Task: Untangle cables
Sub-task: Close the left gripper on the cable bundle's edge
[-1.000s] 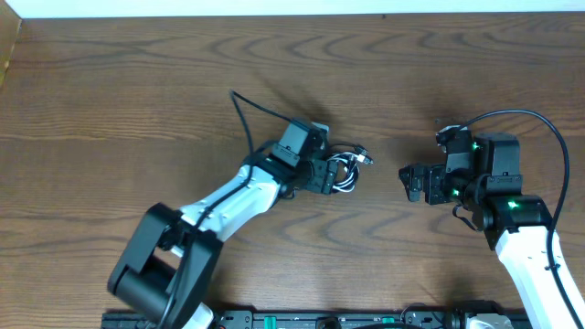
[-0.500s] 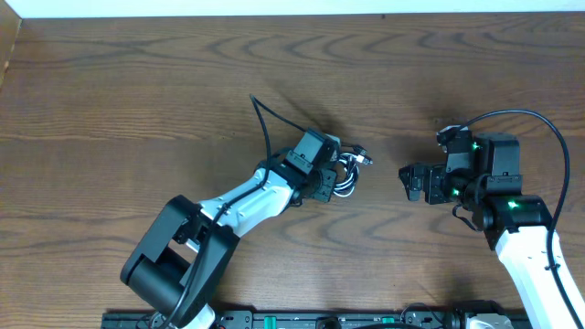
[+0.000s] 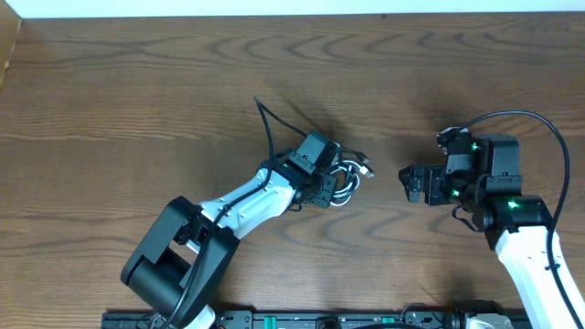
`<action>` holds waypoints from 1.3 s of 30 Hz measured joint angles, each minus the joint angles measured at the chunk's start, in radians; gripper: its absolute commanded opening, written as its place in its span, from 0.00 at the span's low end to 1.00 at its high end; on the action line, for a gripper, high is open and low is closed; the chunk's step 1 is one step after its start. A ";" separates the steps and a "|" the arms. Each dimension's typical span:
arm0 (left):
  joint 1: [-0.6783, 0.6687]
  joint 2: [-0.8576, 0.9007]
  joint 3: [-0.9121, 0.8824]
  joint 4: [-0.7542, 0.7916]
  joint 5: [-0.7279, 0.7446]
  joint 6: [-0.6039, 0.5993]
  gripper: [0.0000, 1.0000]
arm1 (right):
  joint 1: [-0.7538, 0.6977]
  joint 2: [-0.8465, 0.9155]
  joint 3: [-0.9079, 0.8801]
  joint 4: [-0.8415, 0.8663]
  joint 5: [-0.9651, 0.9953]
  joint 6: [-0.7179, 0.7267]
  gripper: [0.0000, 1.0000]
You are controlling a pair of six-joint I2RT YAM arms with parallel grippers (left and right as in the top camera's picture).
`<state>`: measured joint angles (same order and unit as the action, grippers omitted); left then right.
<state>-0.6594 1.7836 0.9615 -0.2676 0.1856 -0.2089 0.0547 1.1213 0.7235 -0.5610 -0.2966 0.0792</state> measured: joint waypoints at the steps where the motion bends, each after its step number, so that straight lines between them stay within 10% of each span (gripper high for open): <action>1: 0.000 0.000 0.002 -0.009 0.000 0.003 0.13 | 0.000 0.000 0.000 -0.002 0.000 0.002 0.99; 10: -0.001 -0.009 0.007 -0.059 0.000 0.166 0.11 | 0.000 0.000 0.000 -0.012 -0.014 0.009 0.99; 16: 0.001 -0.009 0.007 -0.069 -0.005 0.209 0.39 | 0.000 0.015 0.000 -0.012 -0.057 0.013 0.99; 39: 0.000 -0.005 -0.002 0.078 0.043 0.202 0.40 | 0.000 0.061 0.000 -0.015 -0.090 0.016 0.99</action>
<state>-0.6594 1.7786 0.9600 -0.1894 0.2287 -0.0071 0.0547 1.1828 0.7235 -0.5758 -0.3870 0.0948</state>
